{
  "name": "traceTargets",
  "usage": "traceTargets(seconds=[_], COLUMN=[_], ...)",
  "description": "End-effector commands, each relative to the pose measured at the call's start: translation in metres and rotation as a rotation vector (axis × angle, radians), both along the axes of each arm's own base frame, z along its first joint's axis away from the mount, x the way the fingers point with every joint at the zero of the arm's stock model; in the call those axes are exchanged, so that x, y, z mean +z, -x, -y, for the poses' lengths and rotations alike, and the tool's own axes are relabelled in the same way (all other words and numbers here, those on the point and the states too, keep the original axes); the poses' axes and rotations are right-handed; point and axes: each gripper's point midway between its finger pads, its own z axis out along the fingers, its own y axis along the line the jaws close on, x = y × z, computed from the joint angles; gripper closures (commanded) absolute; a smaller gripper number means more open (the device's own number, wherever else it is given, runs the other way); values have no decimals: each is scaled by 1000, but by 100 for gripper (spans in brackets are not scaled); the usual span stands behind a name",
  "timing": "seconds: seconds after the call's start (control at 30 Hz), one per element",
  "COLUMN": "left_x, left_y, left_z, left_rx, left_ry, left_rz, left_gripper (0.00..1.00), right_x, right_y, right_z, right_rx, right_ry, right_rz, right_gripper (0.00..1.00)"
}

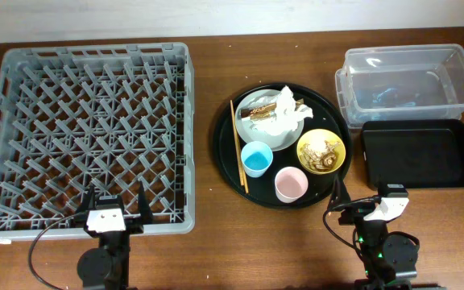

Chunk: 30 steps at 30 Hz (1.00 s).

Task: Sort waste into correct bins and load items into the dishwasher rack
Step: 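Raise both arms from rest toward the black tray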

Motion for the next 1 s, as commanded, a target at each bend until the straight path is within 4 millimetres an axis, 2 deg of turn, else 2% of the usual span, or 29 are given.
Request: traceTargets(seconds=[0.0, 0.87, 0.97], left_x=[-1, -1, -1], left_y=[0, 0, 0], left_z=[0, 0, 0], left_rx=[-2, -3, -3], left_ry=[-15, -15, -15], left_rz=[0, 0, 0], left_gripper=[1, 1, 1], right_x=[-3, -3, 6], right_y=[0, 0, 0], right_z=[1, 1, 0], right_rx=[-6, -7, -5], right_ry=[-7, -7, -9], right_rz=[-3, -3, 32], right_gripper=[2, 2, 2])
